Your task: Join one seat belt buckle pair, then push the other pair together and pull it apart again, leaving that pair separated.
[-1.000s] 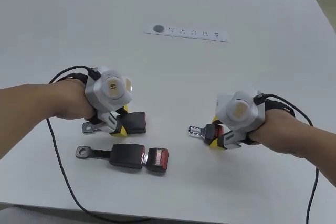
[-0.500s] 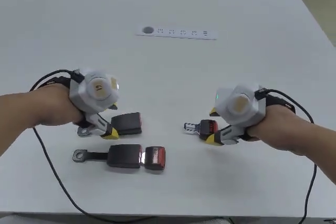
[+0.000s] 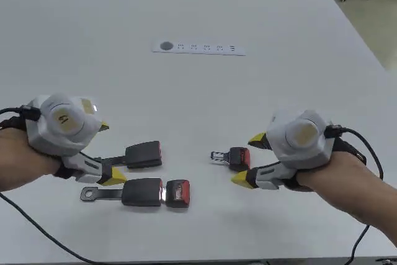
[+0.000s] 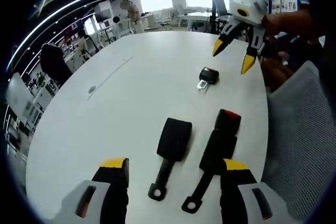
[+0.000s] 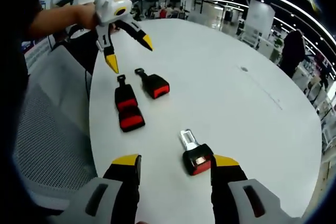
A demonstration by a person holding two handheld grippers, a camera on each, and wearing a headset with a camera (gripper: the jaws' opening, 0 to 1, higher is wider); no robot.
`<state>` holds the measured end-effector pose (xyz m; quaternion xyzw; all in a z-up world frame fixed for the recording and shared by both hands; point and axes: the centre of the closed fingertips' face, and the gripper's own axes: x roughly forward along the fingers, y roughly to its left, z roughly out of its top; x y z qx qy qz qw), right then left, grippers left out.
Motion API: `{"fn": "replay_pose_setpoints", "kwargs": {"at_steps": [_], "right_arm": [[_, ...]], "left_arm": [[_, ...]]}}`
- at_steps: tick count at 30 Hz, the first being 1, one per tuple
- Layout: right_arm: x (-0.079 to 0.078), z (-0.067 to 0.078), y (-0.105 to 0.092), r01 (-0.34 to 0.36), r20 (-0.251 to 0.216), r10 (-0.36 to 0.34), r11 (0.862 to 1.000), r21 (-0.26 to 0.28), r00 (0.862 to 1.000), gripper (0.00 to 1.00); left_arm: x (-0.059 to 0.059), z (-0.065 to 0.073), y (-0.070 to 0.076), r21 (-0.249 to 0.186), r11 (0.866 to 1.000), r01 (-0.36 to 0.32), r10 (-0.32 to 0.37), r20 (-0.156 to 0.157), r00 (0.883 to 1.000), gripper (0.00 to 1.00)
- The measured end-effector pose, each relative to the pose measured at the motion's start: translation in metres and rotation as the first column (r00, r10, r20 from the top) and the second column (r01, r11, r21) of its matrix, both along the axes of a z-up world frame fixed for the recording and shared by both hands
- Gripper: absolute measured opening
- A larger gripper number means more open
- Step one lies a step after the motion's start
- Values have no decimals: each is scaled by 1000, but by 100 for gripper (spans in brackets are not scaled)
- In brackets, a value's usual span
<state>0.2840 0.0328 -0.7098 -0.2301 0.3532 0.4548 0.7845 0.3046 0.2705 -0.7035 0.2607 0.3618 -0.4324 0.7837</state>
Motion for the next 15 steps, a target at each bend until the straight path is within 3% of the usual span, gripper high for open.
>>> {"fn": "replay_pose_setpoints", "kwargs": {"at_steps": [4, 9, 10, 15], "right_arm": [[-15, -6, -8, 32, -26, -32, 999, 6, 999, 57], [-25, -4, -21, 92, -23, -91, 996, 17, 996, 63], [-27, -4, -22, 98, -21, -97, 995, 17, 995, 64], [-32, -2, -28, 119, -13, -119, 993, 17, 993, 71]], "left_arm": [[-16, 10, 1, -51, 998, -29, 28, -8, 1000, 76], [-32, 2, 15, -75, 995, -67, 65, -27, 998, 81], [-39, 5, 13, -80, 994, -74, 71, -32, 997, 82], [-52, 2, 18, -108, 989, -103, 99, -41, 994, 88]]}}
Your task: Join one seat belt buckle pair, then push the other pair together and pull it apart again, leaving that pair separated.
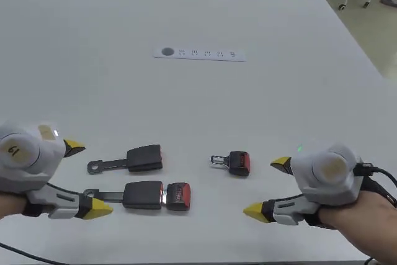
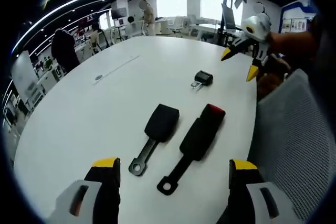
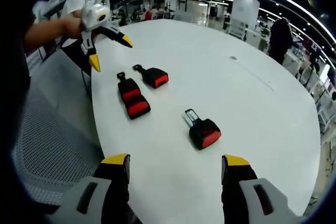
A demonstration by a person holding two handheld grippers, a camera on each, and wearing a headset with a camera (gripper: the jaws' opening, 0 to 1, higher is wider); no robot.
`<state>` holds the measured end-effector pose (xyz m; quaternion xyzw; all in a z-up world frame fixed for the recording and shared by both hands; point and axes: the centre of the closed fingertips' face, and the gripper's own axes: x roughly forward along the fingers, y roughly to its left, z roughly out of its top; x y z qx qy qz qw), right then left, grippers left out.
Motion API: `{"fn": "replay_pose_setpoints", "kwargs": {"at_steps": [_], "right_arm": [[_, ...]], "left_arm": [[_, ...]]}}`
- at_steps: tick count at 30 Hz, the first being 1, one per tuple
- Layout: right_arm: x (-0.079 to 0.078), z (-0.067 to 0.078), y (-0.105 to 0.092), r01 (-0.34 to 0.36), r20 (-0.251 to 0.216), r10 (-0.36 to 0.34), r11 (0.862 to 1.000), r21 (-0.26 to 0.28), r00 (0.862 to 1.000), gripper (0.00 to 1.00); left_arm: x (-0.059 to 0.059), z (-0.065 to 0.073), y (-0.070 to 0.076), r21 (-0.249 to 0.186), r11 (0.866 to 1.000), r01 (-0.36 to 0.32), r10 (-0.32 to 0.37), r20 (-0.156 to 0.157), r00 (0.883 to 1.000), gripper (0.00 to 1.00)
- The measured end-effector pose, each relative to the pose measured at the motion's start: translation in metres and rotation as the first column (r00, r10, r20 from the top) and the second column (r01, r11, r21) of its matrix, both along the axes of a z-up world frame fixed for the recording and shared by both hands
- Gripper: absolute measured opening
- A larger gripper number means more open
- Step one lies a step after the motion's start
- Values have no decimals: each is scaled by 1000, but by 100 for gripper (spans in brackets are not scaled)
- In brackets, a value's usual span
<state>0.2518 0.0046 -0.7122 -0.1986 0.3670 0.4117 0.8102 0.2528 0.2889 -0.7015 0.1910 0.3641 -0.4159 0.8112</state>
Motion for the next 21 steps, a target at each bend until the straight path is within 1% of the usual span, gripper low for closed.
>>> {"fn": "replay_pose_setpoints", "kwargs": {"at_steps": [1, 2, 4, 5, 7, 8, 10, 11, 12, 14, 16, 18, 20, 21], "right_arm": [[0, 0, -1, 3, 4, -3, 1000, 1, 1000, 73], [0, 1, -2, 6, 7, -6, 1000, 3, 1000, 74], [0, 1, -2, 13, 8, -13, 1000, 11, 1000, 76], [0, 2, -2, 18, 17, -18, 1000, 16, 1000, 78], [1, 2, -2, 24, 21, -24, 1000, 17, 999, 81], [0, 4, -2, 27, 27, -27, 999, 20, 999, 83], [1, 6, 0, 36, 37, -37, 999, 34, 999, 88], [2, 7, 1, 40, 40, -42, 998, 45, 998, 91], [-1, 12, 3, 47, 44, -50, 997, 54, 998, 94], [-2, 13, 6, 50, 48, -53, 997, 61, 997, 98], [-3, 9, 7, 49, 43, -51, 997, 59, 998, 99], [-4, 9, 8, 49, 41, -51, 997, 57, 998, 99], [-4, 10, 10, 50, 43, -53, 997, 61, 998, 99], [-3, 11, 11, 52, 47, -55, 997, 63, 997, 99]], "left_arm": [[0, -3, 4, -2, 1000, -2, 2, 3, 1000, 89], [-1, -3, 5, -2, 1000, -2, 2, 12, 1000, 90], [-5, 2, 4, -7, 1000, -6, 6, 26, 1000, 93], [-4, -1, 8, -16, 1000, -16, 16, 27, 1000, 95], [-6, 0, 12, -23, 999, -31, 32, 29, 999, 100], [-8, 1, 16, -21, 999, -38, 38, 29, 999, 100], [-7, 1, 25, -24, 998, -59, 60, 44, 997, 100], [-9, 4, 24, -31, 997, -68, 69, 46, 997, 100], [-10, 6, 26, -36, 996, -80, 82, 45, 996, 100], [-9, 3, 32, -38, 995, -89, 90, 44, 995, 100], [-15, 3, 31, -48, 994, -101, 102, 19, 995, 100], [-15, 2, 33, -60, 992, -109, 110, 20, 994, 100], [-19, 2, 31, -60, 992, -112, 113, 13, 994, 100], [-18, -3, 36, -61, 992, -112, 113, 12, 994, 100]]}}
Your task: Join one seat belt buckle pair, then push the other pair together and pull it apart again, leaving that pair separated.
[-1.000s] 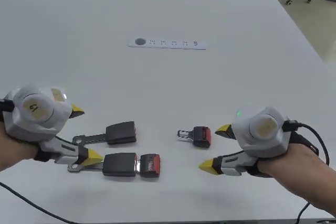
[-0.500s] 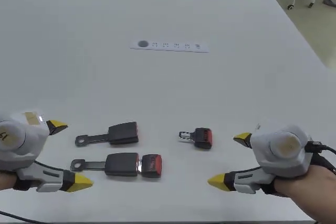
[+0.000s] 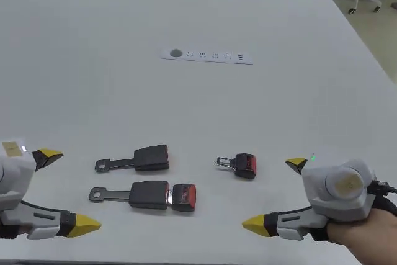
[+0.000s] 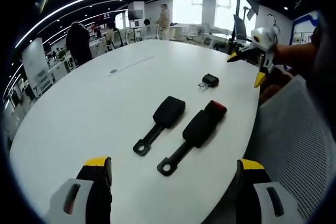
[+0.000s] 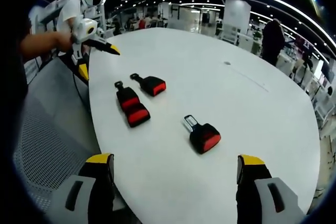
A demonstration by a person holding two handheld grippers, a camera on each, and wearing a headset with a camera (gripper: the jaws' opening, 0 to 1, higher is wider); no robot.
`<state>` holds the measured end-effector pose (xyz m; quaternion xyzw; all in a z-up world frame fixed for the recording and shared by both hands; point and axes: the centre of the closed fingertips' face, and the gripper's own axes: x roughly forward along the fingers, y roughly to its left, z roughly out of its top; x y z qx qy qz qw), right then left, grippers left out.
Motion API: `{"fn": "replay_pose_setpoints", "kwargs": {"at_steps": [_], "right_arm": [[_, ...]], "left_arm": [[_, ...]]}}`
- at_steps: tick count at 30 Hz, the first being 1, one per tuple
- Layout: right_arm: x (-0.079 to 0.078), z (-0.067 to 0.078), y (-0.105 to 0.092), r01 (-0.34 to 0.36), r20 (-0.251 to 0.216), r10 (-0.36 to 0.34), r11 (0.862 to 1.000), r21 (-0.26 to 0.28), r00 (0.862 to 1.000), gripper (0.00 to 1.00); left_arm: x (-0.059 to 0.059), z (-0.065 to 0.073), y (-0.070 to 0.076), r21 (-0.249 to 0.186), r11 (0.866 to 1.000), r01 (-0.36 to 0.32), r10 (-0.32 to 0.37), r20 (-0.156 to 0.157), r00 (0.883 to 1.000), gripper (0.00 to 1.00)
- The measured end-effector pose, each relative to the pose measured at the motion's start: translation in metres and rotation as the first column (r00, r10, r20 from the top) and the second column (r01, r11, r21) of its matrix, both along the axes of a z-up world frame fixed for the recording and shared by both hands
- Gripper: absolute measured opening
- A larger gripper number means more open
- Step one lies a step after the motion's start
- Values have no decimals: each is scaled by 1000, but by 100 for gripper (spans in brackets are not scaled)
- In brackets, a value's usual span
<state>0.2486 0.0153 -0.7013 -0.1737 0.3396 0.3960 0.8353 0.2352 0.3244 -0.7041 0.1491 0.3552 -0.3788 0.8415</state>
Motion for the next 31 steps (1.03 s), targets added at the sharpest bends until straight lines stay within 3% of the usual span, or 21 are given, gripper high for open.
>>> {"fn": "replay_pose_setpoints", "kwargs": {"at_steps": [6, 9, 12, 15, 18, 21, 24, 31], "right_arm": [[5, 3, 0, 11, 18, -11, 1000, 4, 1000, 99], [5, 2, 0, 7, 20, -7, 1000, -5, 1000, 99], [4, 2, 0, 8, 20, -8, 1000, -3, 1000, 99], [2, 3, 1, 8, 19, -8, 1000, -5, 1000, 99], [-1, 2, 2, 6, 20, -6, 1000, -12, 1000, 99], [-4, 9, 3, -13, 68, 15, 999, -33, 998, 99], [-9, 8, 3, -25, 75, 29, 998, -54, 997, 99], [-7, 11, 6, 5, 74, -3, 1000, -22, 997, 99]], "left_arm": [[-5, 0, 1, 2, 1000, 7, -7, 0, 1000, 100], [-1, 3, 6, 4, 1000, 1, -2, 24, 1000, 100], [-1, 10, 2, -8, 1000, 0, 0, 42, 999, 100], [-2, 11, 0, -8, 1000, -4, 4, 37, 999, 100], [-3, 3, 7, -6, 1000, -6, 7, 24, 1000, 100], [-7, 6, 4, -5, 1000, -8, 8, 30, 1000, 100], [-8, 8, 5, -27, 999, -24, 25, 32, 999, 100], [-8, 4, 5, -34, 998, -50, 51, 18, 999, 100]]}}
